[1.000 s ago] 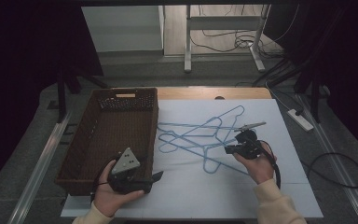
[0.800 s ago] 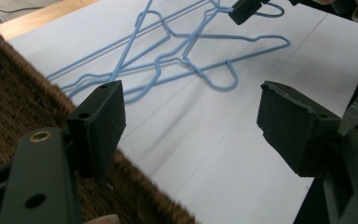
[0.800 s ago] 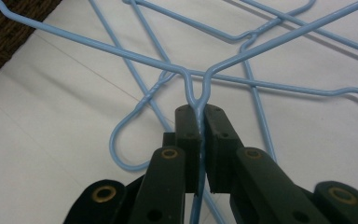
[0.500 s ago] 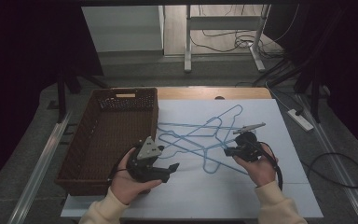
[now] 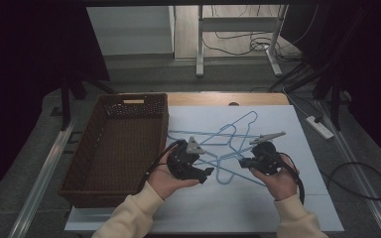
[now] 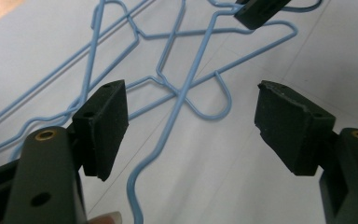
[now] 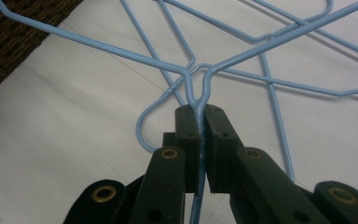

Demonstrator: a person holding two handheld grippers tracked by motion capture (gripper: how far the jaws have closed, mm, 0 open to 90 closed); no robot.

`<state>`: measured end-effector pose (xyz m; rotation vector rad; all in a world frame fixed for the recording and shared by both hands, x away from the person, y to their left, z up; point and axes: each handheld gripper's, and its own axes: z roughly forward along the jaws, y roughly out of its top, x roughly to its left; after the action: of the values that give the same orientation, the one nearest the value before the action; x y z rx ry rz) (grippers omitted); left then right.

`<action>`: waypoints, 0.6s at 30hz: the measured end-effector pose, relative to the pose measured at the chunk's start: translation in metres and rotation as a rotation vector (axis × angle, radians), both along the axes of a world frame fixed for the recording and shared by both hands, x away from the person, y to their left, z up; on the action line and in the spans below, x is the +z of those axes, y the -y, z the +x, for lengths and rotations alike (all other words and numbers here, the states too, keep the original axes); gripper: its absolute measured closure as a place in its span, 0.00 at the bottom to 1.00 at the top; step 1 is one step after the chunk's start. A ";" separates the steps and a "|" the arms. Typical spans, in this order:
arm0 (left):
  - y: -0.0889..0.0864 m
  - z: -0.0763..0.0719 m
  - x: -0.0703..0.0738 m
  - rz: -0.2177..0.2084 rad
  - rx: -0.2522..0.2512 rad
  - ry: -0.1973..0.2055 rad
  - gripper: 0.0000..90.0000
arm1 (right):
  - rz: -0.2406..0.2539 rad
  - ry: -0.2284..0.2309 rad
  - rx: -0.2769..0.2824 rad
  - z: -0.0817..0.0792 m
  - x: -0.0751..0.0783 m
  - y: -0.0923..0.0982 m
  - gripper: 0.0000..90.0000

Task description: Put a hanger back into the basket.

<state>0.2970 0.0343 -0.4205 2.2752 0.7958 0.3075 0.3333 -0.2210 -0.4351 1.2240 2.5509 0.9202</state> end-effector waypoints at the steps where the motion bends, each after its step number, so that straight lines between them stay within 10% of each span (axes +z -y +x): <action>1: 0.003 0.003 -0.002 0.014 0.003 -0.006 0.32 | 0.001 0.000 0.003 0.000 0.000 0.000 0.95; 11: 0.031 0.016 -0.016 0.163 -0.008 -0.031 0.69 | 0.002 0.009 0.019 -0.003 0.005 -0.001 0.95; 18: 0.034 0.014 -0.014 0.167 -0.065 -0.033 0.90 | 0.016 0.030 0.019 -0.004 0.011 0.005 0.93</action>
<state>0.3109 0.0007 -0.4340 2.4626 0.7356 0.3171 0.3295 -0.2257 -0.4245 1.1828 2.5417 0.9569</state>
